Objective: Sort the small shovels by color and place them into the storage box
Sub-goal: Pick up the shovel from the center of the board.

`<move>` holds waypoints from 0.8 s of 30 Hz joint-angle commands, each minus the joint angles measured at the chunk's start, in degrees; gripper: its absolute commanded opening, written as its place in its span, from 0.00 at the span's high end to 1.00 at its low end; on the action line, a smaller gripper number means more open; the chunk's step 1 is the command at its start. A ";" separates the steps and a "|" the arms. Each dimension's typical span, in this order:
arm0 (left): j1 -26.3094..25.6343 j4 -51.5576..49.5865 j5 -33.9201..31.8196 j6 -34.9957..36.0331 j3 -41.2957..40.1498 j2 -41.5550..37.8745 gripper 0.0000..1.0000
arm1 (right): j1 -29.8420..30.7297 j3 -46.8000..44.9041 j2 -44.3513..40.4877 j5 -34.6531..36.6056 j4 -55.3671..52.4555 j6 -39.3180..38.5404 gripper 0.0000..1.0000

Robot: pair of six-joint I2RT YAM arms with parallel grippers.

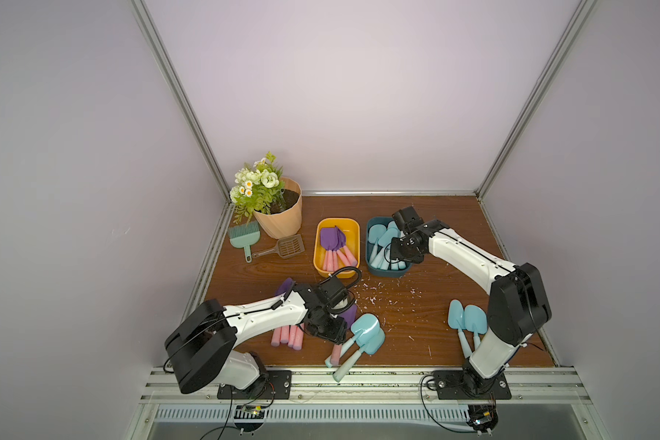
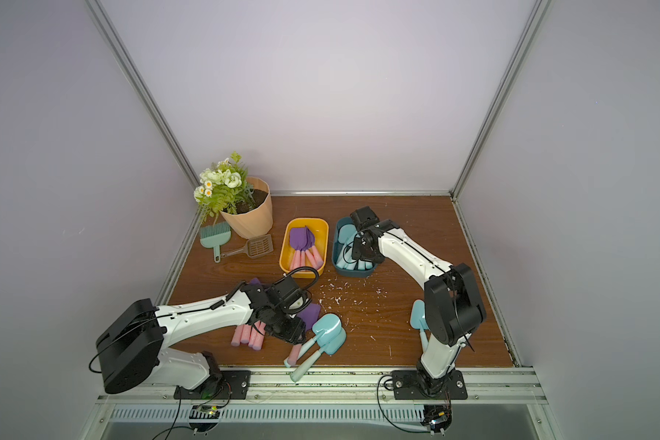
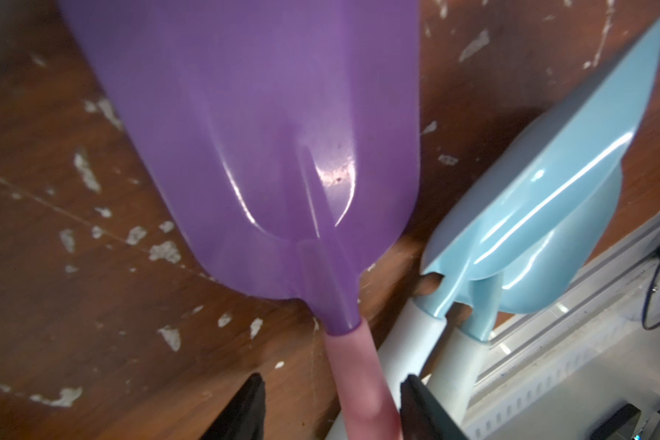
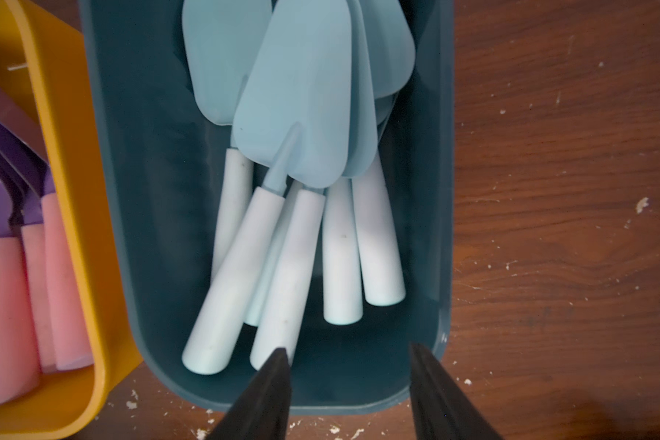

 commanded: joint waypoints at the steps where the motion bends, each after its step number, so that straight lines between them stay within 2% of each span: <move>1: -0.47 0.54 -1.21 -1.04 -0.73 1.73 0.44 | -0.11 -0.74 -2.90 1.21 0.48 0.84 0.46; 5: -0.34 0.92 -3.84 0.07 0.75 4.57 0.51 | -0.25 -1.45 -4.27 0.89 0.84 1.25 0.46; 7: 0.11 1.17 -5.01 0.49 1.86 5.90 0.59 | -0.37 -1.60 -4.67 0.41 0.94 1.46 0.46; 8: 0.43 1.04 -5.64 0.69 2.39 6.54 0.70 | -0.40 -1.85 -4.91 0.13 1.21 1.71 0.46; 11: 1.96 0.99 -6.99 0.68 3.48 6.67 0.91 | -0.36 -3.57 -6.09 -0.96 2.82 2.35 0.46; 14: 3.78 -0.42 -8.02 0.68 4.91 5.06 0.95 | -0.35 -4.81 -6.87 -0.92 3.52 2.47 0.46; 16: 4.22 -3.20 -11.29 1.28 7.12 3.65 0.99 | -0.40 -5.60 -7.51 -0.51 4.11 2.54 0.46; 24: 7.05 -10.08 -24.67 4.42 21.09 -1.15 0.99 | -0.32 -6.78 -9.57 0.99 5.59 2.55 0.46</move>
